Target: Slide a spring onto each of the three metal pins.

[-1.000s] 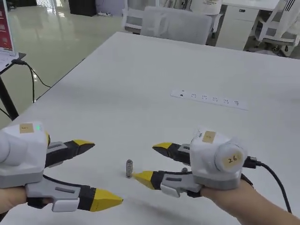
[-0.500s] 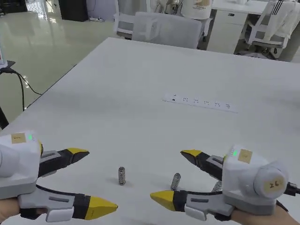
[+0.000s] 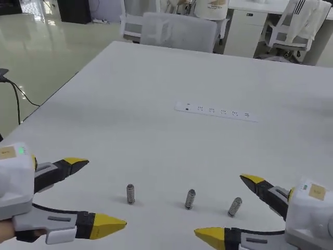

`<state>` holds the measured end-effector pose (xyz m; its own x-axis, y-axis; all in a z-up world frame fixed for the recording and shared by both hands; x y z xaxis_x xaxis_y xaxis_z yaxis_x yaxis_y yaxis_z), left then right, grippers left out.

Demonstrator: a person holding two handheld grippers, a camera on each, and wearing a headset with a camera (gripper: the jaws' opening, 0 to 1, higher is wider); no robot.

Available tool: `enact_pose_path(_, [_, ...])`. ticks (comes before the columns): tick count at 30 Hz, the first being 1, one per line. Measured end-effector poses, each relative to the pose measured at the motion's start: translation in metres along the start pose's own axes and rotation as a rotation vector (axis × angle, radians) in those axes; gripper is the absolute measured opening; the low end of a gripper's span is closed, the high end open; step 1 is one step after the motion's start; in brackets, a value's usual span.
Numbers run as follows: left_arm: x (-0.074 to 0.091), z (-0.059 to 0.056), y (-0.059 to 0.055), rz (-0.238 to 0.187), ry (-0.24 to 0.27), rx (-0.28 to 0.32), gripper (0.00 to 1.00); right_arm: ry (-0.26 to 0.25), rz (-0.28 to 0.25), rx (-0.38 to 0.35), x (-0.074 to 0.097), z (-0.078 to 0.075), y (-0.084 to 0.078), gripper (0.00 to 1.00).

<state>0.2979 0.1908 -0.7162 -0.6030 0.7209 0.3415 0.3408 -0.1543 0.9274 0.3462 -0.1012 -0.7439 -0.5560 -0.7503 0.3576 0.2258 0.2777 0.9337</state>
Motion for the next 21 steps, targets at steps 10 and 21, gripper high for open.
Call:
enact_pose_path(10, [-0.002,-0.006,-0.006,0.025,-0.017,-0.007,0.98,-0.055,0.007,-0.049,0.026,-0.014,-0.011,0.99])
enact_pose_path(21, [0.0,-0.004,-0.005,0.037,-0.008,-0.013,0.98,-0.093,0.015,-0.072,0.05,-0.016,-0.022,0.98])
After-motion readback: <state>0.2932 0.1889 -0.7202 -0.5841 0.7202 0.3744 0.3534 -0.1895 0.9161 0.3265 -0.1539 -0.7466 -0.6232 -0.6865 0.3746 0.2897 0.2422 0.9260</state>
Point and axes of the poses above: the centre of the closed fingertips' face, and the gripper's own axes: x roughly backward along the fingers, z roughly to its left, y roughly out of its top, the point moved 7 cm from there along x, roughly backward along the fingers, and after that the axes turned 6 degrees about -y, right-handed, at the moved point
